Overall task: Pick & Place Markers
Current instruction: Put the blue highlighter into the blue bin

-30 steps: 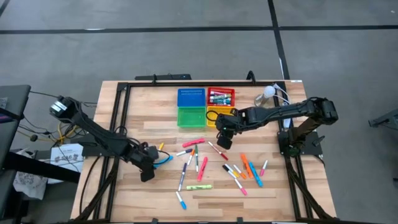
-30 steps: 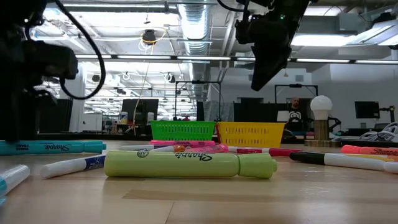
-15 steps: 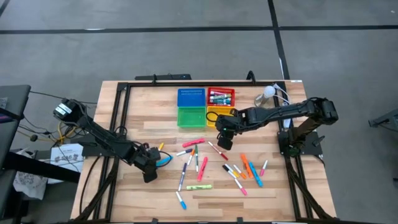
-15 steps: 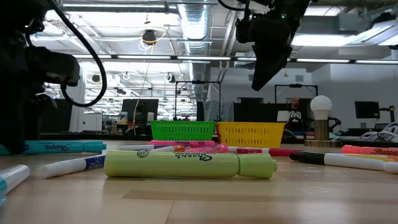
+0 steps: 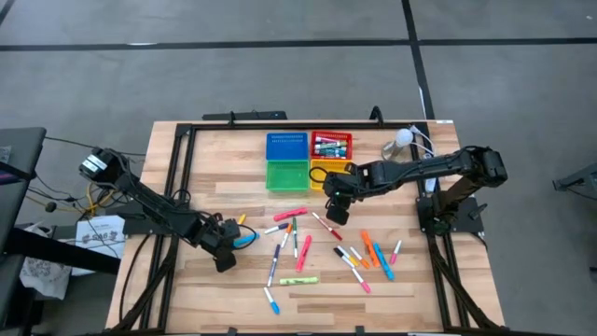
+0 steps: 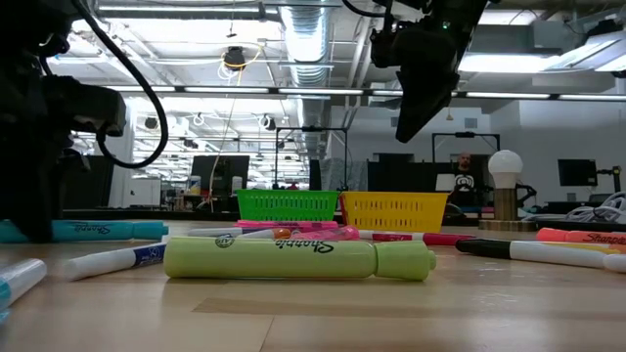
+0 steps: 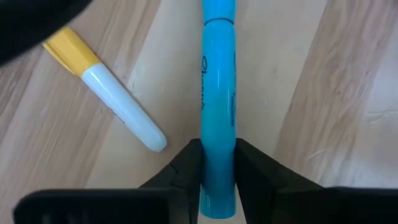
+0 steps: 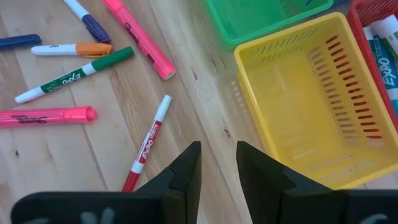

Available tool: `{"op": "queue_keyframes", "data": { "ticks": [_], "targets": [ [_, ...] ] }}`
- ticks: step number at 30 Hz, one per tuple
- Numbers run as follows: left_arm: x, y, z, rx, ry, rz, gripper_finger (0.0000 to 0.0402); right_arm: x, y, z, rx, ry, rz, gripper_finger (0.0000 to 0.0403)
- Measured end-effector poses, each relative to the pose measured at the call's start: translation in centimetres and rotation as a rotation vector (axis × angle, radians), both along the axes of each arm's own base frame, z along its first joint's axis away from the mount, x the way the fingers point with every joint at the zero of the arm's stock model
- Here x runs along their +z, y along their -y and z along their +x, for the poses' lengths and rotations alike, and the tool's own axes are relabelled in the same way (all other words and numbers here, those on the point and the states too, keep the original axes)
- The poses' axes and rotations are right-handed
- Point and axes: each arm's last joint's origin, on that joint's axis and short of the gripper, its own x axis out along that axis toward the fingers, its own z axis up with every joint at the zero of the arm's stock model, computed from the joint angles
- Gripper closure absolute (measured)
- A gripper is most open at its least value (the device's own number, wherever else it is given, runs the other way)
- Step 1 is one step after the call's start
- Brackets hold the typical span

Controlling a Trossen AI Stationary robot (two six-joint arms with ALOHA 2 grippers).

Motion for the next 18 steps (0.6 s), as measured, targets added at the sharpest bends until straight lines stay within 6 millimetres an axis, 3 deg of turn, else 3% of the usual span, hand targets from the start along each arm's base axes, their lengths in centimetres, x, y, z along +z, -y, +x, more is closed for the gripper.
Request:
{"op": "queue_keyframes", "data": {
  "ticks": [18],
  "targets": [
    [3.2, -1.1, -0.2, 0.046, 0.237, 0.077, 0.0318, 0.0, 0.0, 0.0, 0.0, 0.004, 0.001, 0.0311]
  ]
}}
